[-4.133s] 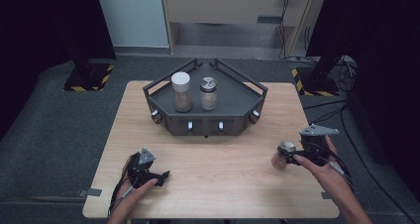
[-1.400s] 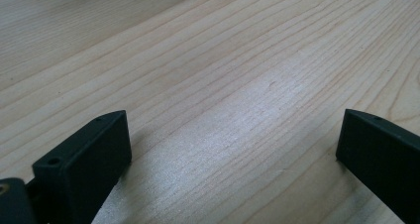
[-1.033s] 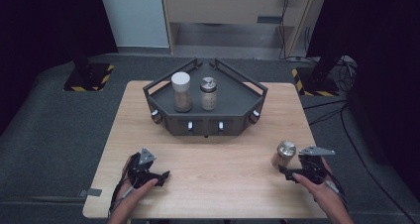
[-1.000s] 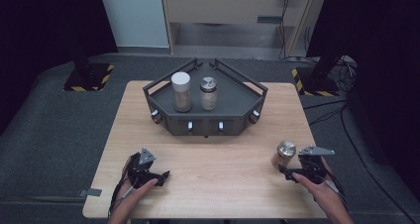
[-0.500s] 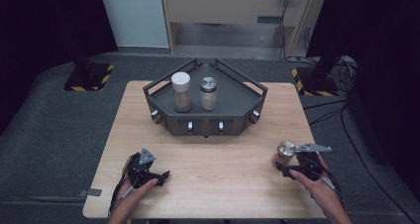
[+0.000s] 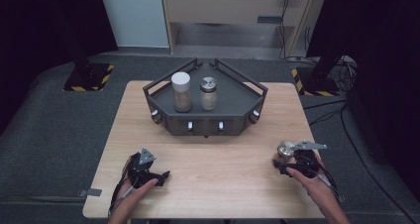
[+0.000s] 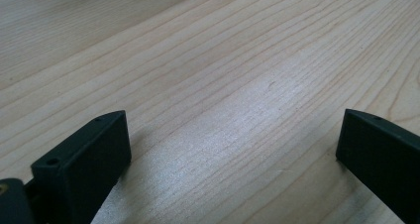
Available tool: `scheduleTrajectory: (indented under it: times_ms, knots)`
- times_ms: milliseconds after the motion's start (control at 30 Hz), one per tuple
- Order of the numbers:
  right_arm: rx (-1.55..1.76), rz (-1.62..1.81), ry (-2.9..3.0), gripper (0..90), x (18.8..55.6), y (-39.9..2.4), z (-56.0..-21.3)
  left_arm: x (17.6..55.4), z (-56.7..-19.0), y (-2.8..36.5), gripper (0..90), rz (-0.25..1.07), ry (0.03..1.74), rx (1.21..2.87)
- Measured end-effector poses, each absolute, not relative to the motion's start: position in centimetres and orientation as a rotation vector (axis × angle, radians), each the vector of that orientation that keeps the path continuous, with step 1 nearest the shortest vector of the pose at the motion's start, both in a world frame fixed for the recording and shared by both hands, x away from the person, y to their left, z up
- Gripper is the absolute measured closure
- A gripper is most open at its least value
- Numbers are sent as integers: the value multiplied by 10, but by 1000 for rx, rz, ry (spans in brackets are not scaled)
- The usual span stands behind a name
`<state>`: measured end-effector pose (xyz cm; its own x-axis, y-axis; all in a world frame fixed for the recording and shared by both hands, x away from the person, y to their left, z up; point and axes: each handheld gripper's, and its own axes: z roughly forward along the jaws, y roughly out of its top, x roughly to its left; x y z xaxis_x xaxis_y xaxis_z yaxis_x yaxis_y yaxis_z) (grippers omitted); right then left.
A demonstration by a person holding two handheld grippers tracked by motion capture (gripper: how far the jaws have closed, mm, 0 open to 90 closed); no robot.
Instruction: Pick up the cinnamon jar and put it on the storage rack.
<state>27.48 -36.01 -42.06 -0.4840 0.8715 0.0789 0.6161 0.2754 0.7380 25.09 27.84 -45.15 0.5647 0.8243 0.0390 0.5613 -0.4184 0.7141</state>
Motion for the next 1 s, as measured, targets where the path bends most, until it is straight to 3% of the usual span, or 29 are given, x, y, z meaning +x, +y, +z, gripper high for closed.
scheduleTrajectory:
  times_ms: [267, 467, 1000]
  knots:
    - [1347, 1026, 2215, 171, 281, -354, -422, 251, -451, 278, 0, 513, 1104, 2137]
    - [1358, 1000, 2213, 280, 284, -353, -421, 251, -451, 278, 0, 513, 1104, 2137]
    - [1341, 967, 2194, 309, 283, -345, -423, 251, -451, 278, 0, 513, 1104, 2137]
